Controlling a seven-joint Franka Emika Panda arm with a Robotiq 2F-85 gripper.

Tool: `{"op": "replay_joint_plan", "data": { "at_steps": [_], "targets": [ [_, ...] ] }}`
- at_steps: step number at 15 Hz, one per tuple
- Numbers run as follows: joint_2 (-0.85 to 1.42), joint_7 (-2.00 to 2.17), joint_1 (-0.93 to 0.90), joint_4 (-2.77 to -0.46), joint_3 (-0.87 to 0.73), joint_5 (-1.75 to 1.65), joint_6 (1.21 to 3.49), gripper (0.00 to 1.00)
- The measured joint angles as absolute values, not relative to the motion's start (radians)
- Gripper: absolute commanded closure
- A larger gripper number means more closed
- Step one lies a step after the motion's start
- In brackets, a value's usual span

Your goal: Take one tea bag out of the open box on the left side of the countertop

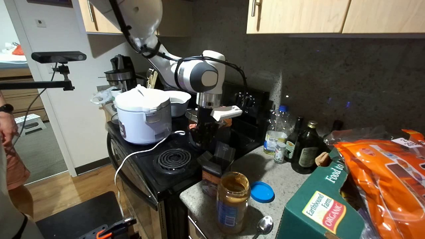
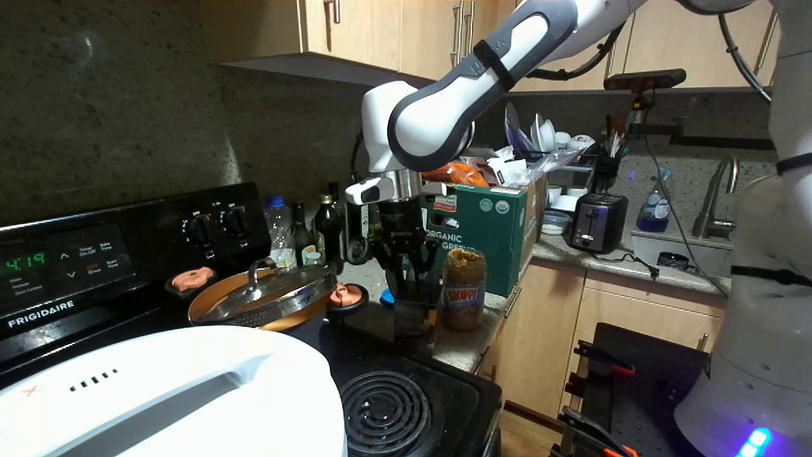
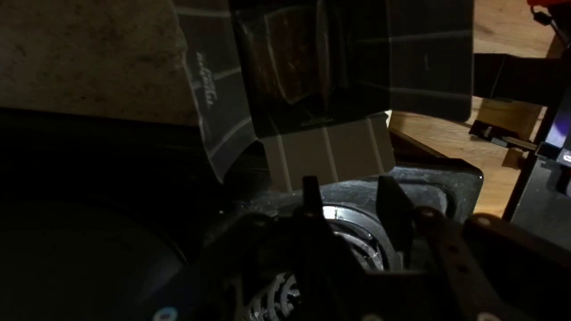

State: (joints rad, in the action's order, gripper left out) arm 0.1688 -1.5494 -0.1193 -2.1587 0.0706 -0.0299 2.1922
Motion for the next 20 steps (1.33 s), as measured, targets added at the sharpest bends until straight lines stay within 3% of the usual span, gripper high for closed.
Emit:
{"op": "replay_joint_plan", "data": {
  "at_steps": [3, 8, 12, 14, 15, 16, 17, 18, 20],
  "targets": [
    [0.192, -1.550, -0.106, -2.158, 0.087, -0.009, 2.213, 0.71],
    [0.207, -1.539, -0.094, -2.158, 0.095, -0.003, 2.251, 0.63],
    [0.209, -1.493, -0.088, -2.158, 0.095, -0.011, 2.268, 0.66],
    [0.210, -1.458, -0.087, -2.158, 0.094, -0.031, 2.273, 0.61],
    [0.210, -1.441, -0.087, -2.158, 0.094, -0.040, 2.273, 0.53],
    [0.211, -1.422, -0.087, -2.158, 0.094, -0.049, 2.273, 0.37],
    [0.211, -1.399, -0.087, -2.158, 0.094, -0.062, 2.273, 0.31],
    [0.212, -1.373, -0.087, -2.158, 0.094, -0.077, 2.273, 0.48],
    [0.214, -1.326, -0.087, -2.158, 0.093, -0.109, 2.273, 0.35]
  ]
}}
